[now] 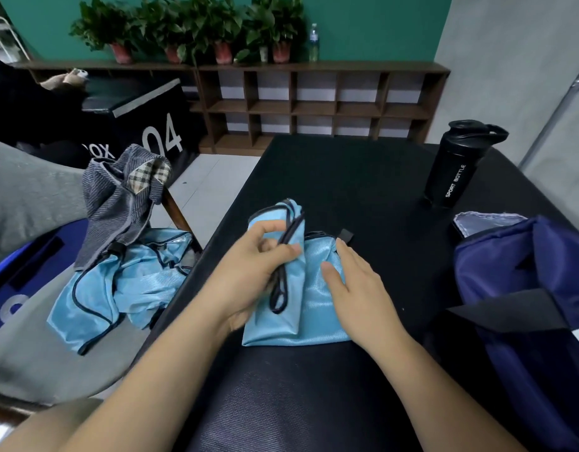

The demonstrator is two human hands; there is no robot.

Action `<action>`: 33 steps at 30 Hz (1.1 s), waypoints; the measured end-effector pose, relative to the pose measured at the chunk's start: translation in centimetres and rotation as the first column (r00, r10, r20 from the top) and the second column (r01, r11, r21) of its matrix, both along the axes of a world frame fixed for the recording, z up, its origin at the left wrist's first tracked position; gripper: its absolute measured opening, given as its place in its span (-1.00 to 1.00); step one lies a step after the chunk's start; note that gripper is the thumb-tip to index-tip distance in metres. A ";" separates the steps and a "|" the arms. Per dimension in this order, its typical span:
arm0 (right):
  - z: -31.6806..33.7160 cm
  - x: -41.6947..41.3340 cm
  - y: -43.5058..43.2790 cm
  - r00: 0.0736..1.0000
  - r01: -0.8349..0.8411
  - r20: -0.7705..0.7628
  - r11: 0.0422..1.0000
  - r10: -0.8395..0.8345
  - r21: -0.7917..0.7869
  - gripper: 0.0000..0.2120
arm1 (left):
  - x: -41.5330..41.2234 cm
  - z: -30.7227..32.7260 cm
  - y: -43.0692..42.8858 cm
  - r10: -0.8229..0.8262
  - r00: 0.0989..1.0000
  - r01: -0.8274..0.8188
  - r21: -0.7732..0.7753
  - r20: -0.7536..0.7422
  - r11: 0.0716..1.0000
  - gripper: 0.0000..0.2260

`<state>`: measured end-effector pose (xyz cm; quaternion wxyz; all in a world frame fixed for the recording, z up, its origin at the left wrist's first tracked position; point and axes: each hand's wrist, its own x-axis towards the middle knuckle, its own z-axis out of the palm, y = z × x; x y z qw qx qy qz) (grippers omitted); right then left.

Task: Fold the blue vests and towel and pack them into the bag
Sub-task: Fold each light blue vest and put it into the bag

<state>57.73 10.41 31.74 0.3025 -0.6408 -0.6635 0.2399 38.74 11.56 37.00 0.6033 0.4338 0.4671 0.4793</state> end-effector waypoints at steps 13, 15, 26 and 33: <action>0.4 0.1 0.0 0.981 0.025 -0.190 0.999 -0.030 -0.030 -0.43 | 3.9 -2.2 -1.8 -0.131 0.929 0.175 0.099 -0.345 0.980 -0.39; 0.5 0.4 0.0 0.968 0.037 -0.248 0.997 -0.051 -0.060 -0.45 | 3.8 -2.1 -2.1 -0.178 0.900 0.241 0.113 -0.399 0.964 -0.34; 0.9 1.2 -0.4 0.996 0.083 -0.030 0.985 -0.080 0.148 -0.48 | 1.5 -2.3 -1.7 -0.076 0.823 0.305 0.325 -0.563 0.895 -0.58; 1.2 1.0 -1.4 0.964 -0.263 0.106 0.939 0.245 0.221 -0.75 | -2.3 -3.0 -2.3 0.047 0.477 0.565 0.347 -0.878 0.748 -0.84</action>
